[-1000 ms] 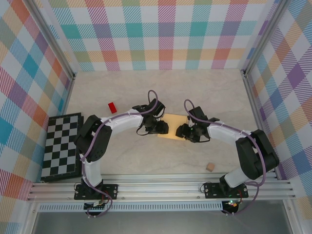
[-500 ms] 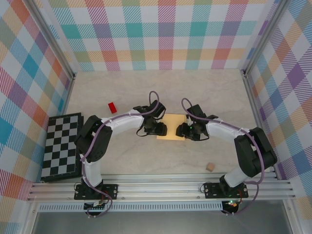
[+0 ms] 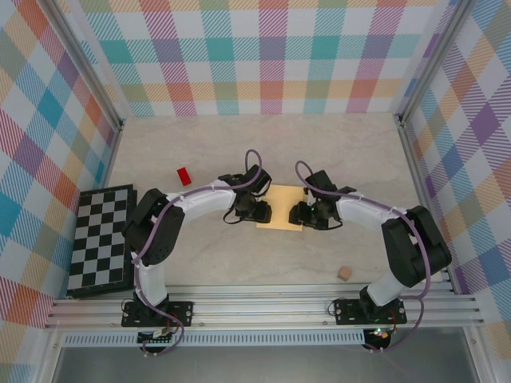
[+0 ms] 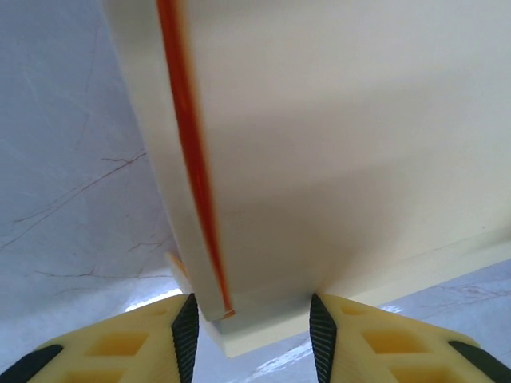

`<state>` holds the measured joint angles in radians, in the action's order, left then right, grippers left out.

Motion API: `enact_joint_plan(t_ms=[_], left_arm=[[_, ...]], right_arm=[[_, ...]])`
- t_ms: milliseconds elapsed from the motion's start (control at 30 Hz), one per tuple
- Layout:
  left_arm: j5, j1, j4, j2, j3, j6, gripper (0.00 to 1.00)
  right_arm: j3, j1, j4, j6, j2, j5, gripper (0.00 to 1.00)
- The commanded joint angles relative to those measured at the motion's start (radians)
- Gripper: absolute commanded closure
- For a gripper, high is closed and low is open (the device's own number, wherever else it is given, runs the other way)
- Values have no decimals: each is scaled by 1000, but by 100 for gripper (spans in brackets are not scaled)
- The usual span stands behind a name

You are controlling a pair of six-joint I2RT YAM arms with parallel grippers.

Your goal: Fold the paper box

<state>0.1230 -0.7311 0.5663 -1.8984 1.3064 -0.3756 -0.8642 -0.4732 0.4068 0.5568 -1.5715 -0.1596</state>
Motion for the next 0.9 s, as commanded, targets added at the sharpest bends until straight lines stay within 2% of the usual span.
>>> enact_joint_plan(t_ms=[0,167,400,533,600,700,867], left_arm=[[-58,-1,79,-10,41,37,56],[-24,36,59,21,42,30,55],[104,45,-17,-2,27,-44,57],[164,44,-73,1,4,-103,60],[177,44,-96,11,-4,-125,64],[184,44,-109,13,-6,-141,72],[143,44,-91,5,-6,-119,73]], right_arm=[[-48,16,55,-48,-8,13,49],[-62,43,58,-56,-22,-16,51],[-67,48,21,-6,-37,-130,50],[-55,48,-28,52,-41,-207,50],[-53,48,-44,68,-38,-225,50],[-58,48,-44,70,-32,-212,50],[-84,47,9,13,-42,-144,50]])
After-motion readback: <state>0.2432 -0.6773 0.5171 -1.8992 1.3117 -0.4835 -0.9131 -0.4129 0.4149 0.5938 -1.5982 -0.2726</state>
